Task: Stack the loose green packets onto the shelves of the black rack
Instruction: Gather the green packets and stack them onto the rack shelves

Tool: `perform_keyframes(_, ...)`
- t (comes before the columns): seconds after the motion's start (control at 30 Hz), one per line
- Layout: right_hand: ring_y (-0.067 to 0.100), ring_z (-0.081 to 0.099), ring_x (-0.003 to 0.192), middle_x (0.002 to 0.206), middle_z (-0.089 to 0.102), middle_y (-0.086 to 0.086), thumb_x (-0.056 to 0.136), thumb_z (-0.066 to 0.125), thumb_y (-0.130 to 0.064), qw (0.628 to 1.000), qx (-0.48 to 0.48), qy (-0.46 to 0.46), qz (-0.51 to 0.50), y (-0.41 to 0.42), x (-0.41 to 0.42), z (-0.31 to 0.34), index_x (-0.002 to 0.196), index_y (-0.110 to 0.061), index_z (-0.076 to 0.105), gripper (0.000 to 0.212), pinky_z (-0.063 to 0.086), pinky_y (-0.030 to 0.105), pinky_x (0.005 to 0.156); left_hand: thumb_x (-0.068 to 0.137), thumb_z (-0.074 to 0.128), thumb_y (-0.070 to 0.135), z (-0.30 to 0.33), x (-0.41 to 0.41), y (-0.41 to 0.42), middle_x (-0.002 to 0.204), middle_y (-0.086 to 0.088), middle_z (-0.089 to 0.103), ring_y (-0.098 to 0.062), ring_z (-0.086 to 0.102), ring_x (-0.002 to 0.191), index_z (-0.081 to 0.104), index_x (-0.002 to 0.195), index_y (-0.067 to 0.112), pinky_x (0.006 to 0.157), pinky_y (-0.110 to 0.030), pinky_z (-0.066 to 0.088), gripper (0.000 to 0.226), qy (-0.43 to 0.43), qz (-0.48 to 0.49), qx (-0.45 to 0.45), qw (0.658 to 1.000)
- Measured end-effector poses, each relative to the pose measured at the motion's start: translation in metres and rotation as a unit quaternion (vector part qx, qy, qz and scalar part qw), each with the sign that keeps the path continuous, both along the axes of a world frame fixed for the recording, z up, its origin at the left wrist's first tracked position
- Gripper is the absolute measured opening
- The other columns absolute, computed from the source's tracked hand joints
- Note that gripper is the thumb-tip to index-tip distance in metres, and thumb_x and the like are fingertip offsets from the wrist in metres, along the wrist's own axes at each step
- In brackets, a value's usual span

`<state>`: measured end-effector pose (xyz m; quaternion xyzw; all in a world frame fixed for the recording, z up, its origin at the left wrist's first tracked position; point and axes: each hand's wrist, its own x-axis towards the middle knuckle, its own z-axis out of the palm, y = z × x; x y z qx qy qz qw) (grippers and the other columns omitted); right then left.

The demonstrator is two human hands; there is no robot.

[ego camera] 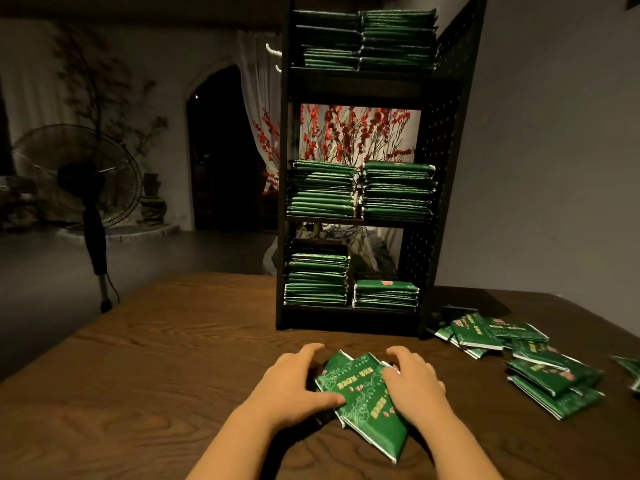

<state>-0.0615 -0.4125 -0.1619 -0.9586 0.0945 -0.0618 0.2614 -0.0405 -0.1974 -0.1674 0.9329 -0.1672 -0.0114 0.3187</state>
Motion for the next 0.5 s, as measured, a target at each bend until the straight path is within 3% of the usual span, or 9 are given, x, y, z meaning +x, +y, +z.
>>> perform_keyframes(0.13, 0.02, 0.036, 0.132, 0.142, 0.043, -0.008, 0.094, 0.045, -0.033, 0.999, 0.012, 0.023, 0.034, -0.0017, -0.0041, 0.0021, 0.14, -0.037, 0.038, 0.047, 0.03, 0.042, 0.105, 0.076, 0.081, 0.036, 0.0018, -0.0054, -0.0046, 0.123, 0.022, 0.056, 0.006, 0.052, 0.114, 0.043, 0.134, 0.043, 0.098, -0.019, 0.042, 0.07, -0.017, -0.035, -0.119, 0.992)
perform_keyframes(0.2, 0.018, 0.042, 0.129, 0.135, 0.049, -0.013, 0.091, 0.049, -0.031, 0.998, 0.038, 0.021, 0.048, -0.0016, -0.0047, 0.0023, 0.135, -0.039, 0.039, 0.046, 0.032, 0.042, 0.105, 0.077, 0.082, 0.021, 0.0028, -0.0069, -0.005, 0.123, 0.025, 0.057, 0.013, 0.052, 0.113, 0.05, 0.127, 0.043, 0.102, -0.019, 0.043, 0.062, -0.021, -0.051, -0.174, 0.983)
perform_keyframes(0.27, 0.014, 0.057, 0.114, 0.119, 0.058, -0.015, 0.088, 0.055, -0.022, 0.988, 0.142, -0.007, 0.066, -0.0022, -0.0045, 0.0025, 0.124, -0.04, 0.045, 0.042, 0.045, 0.041, 0.098, 0.075, 0.081, 0.011, 0.0032, -0.0066, -0.0038, 0.122, 0.02, 0.061, 0.009, 0.057, 0.112, 0.055, 0.123, 0.041, 0.104, -0.027, 0.047, 0.062, -0.026, -0.058, -0.229, 0.971)
perform_keyframes(0.33, 0.012, 0.066, 0.094, 0.106, 0.065, -0.007, 0.088, 0.058, -0.006, 0.962, 0.262, -0.048, 0.064, -0.0014, -0.0047, 0.0046, 0.118, -0.029, 0.052, 0.038, 0.055, 0.033, 0.078, 0.073, 0.08, 0.002, 0.0048, -0.0052, -0.0027, 0.118, 0.012, 0.065, -0.002, 0.065, 0.106, 0.055, 0.123, 0.039, 0.096, -0.034, 0.054, 0.067, -0.033, -0.034, -0.3, 0.953)
perform_keyframes(0.43, 0.016, 0.068, 0.093, 0.108, 0.067, 0.003, 0.089, 0.061, 0.003, 0.932, 0.345, -0.088, 0.063, -0.0022, -0.0024, 0.0049, 0.111, -0.02, 0.058, 0.032, 0.058, 0.038, 0.078, 0.077, 0.077, -0.007, 0.008, -0.0021, -0.0014, 0.106, 0.003, 0.07, -0.012, 0.071, 0.096, 0.053, 0.124, 0.03, 0.083, -0.03, 0.058, 0.065, -0.022, 0.023, -0.414, 0.91)
perform_keyframes(0.5, 0.015, 0.07, 0.089, 0.105, 0.068, 0.003, 0.091, 0.059, 0.005, 0.921, 0.368, -0.095, 0.081, -0.0007, -0.0051, 0.007, 0.106, -0.019, 0.059, 0.028, 0.059, 0.035, 0.072, 0.079, 0.078, -0.001, 0.0072, 0.0003, -0.0007, 0.106, -0.002, 0.071, -0.017, 0.07, 0.099, 0.055, 0.123, 0.025, 0.085, -0.032, 0.058, 0.056, 0.006, 0.028, -0.449, 0.893)
